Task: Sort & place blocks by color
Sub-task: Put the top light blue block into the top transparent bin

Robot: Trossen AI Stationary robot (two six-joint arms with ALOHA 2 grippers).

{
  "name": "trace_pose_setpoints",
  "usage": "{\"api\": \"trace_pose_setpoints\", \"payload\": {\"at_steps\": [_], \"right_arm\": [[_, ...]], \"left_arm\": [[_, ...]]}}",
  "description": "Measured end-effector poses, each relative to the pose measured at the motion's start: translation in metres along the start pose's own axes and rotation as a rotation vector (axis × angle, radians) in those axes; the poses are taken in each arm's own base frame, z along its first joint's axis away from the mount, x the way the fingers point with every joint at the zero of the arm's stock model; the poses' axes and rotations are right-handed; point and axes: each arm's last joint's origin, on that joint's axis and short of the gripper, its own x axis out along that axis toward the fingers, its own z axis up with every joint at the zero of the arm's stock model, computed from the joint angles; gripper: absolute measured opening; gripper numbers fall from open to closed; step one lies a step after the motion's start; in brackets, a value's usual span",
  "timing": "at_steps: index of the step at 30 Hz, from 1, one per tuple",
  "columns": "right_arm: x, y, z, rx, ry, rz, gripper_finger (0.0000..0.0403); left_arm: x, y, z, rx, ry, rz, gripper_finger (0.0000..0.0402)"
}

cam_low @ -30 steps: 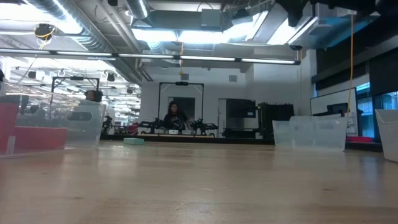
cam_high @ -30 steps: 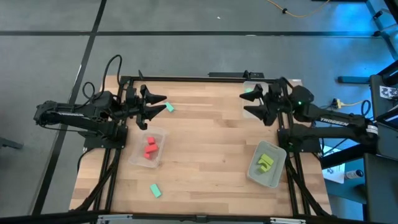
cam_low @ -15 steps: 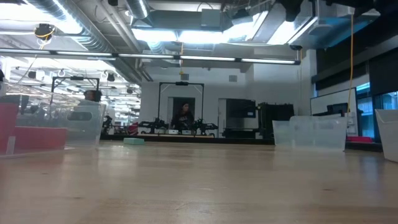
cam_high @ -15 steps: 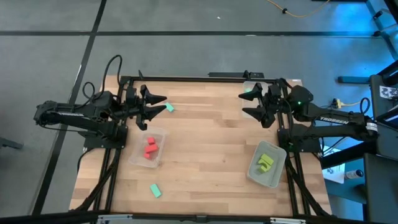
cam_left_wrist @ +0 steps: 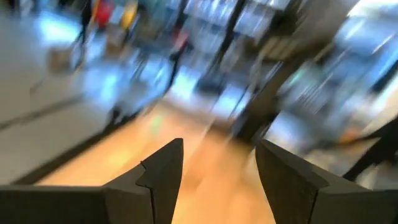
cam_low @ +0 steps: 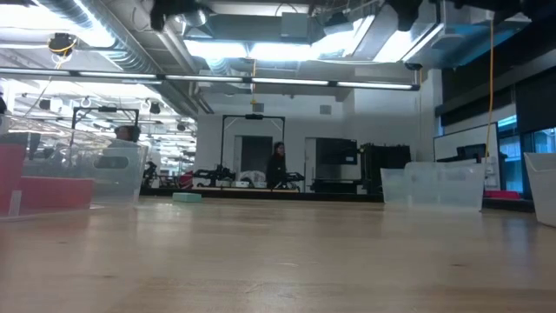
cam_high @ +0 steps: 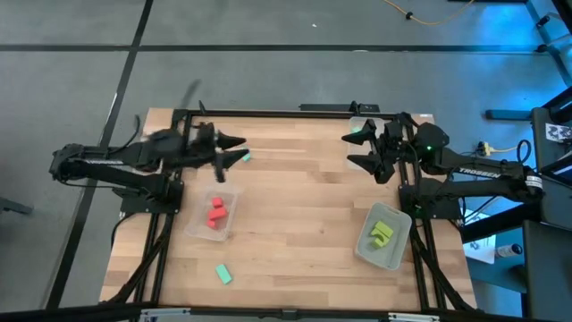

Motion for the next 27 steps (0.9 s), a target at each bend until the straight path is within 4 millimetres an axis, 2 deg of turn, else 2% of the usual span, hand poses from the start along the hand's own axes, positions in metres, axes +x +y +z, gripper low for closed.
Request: {"api": "trace_pose_setpoints", "payload": {"at_steps": [5, 8, 13, 17, 22, 27], "right_arm": [[0.004, -0.003, -0.004, 0.008, 0.020, -0.007, 0.0318], [0.006, -0.004, -0.006, 0.012, 0.031, -0.012, 0.0318], [0.009, -0.006, -0.009, 0.018, 0.047, -0.017, 0.0318], [0.010, -0.007, -0.011, 0.020, 0.054, -0.019, 0.0318], [0.010, -0.007, -0.010, 0.081, 0.050, -0.019, 0.0318], [0.010, -0.007, -0.010, 0.121, 0.050, -0.019, 0.0318]], "left_arm": [[0.037, 0.023, -0.002, 0.172, 0.484, 0.153, 0.0194], [0.058, 0.048, -0.018, 0.324, 0.806, 0.146, 0.0194], [0.083, 0.084, -0.052, 0.699, 1.128, 0.019, 0.0194], [0.102, 0.102, -0.074, 0.899, 1.243, -0.075, 0.0194], [0.118, 0.115, -0.099, 0.994, 1.332, -0.225, 0.0194], [0.129, 0.128, -0.118, 1.054, 1.402, -0.260, 0.0194]]}}
